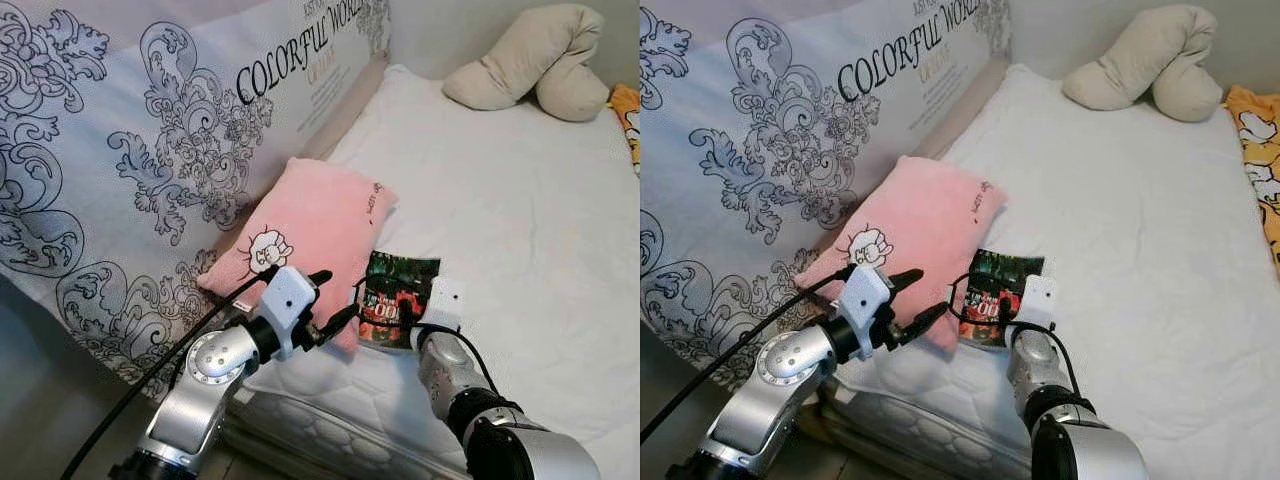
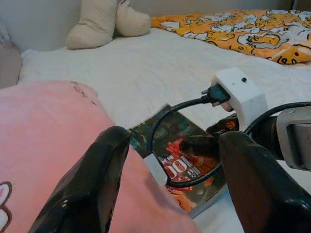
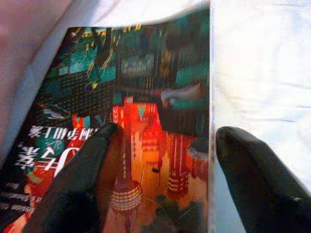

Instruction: Clean up the room

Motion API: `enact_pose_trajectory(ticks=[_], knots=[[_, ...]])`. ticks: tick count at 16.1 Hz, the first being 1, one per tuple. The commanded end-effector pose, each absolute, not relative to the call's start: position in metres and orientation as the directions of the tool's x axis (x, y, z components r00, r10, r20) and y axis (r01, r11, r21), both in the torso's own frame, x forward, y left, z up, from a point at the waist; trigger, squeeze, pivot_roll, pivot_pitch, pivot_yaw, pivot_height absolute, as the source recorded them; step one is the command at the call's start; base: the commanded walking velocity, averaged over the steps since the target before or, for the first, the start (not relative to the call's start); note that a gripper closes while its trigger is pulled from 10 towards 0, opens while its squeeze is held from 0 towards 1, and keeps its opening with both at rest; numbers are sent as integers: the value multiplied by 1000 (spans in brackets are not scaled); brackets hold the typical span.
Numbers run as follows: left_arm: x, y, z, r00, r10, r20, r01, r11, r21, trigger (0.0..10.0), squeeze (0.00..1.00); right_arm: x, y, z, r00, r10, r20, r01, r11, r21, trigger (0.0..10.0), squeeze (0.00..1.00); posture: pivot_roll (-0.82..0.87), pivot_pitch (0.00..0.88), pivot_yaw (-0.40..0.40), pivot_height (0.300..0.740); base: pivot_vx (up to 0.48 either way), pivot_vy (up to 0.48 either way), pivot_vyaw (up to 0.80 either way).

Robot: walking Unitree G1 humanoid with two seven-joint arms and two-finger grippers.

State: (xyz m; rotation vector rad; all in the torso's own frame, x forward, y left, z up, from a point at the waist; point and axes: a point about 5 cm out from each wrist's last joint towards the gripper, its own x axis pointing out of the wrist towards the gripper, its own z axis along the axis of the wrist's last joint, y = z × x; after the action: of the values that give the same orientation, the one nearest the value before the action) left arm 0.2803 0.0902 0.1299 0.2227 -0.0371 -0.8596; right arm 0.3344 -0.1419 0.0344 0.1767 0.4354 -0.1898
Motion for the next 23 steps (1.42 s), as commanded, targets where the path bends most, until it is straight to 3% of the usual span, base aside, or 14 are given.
enact_pose_trajectory(ticks=[1,7,8,9,10,11,12,15,21,22,23], knots=[[282,90,129,652,-756,-64,748,627,219,10000,0,335,-145,36,891,-169,-421,239,964,119,10000,1000,319,72,-17,740,0,0,0],[288,91,126,666,-742,-81,736,634,236,10000,0,332,-143,34,898,-175,-405,228,970,87,10000,1000,293,45,-25,740,0,0,0],[292,98,123,705,-703,-93,703,675,226,10000,0,334,-147,39,917,-185,-352,217,975,52,10000,1000,281,20,-31,740,0,0,0],[298,116,119,789,-609,-83,614,772,165,10000,0,332,-156,46,954,-192,-232,192,981,-25,10000,1000,264,0,-34,740,0,0,0],[304,133,115,860,-506,-71,511,851,123,10000,0,326,-169,50,967,-211,-142,204,977,-63,10000,941,252,0,-36,740,0,0,0],[309,146,112,903,-426,-60,429,901,69,10000,0,315,-180,53,975,-213,-63,207,973,-98,10000,0,238,0,-43,740,0,0,0],[316,155,110,941,-336,-46,339,939,61,10000,0,303,-184,59,987,-158,18,159,978,-137,10000,0,225,0,-48,740,0,0,0],[331,140,115,944,-330,15,328,942,76,10000,0,279,-185,47,993,-113,15,114,980,-163,10000,0,150,0,-27,740,0,-160,0],[323,121,98,943,-331,21,330,943,47,10000,0,278,-184,47,992,-124,-19,120,984,-134,10000,0,116,0,-22,740,0,-480,0],[321,123,95,945,-326,16,325,944,48,10000,0,276,-182,47,994,-104,-22,101,988,-116,10000,1000,122,0,-17,740,0,-480,0],[320,125,93,946,-323,12,322,945,50,10000,0,275,-181,46,996,-91,-23,88,991,-103,10000,1000,123,0,-16,740,0,-480,0]])
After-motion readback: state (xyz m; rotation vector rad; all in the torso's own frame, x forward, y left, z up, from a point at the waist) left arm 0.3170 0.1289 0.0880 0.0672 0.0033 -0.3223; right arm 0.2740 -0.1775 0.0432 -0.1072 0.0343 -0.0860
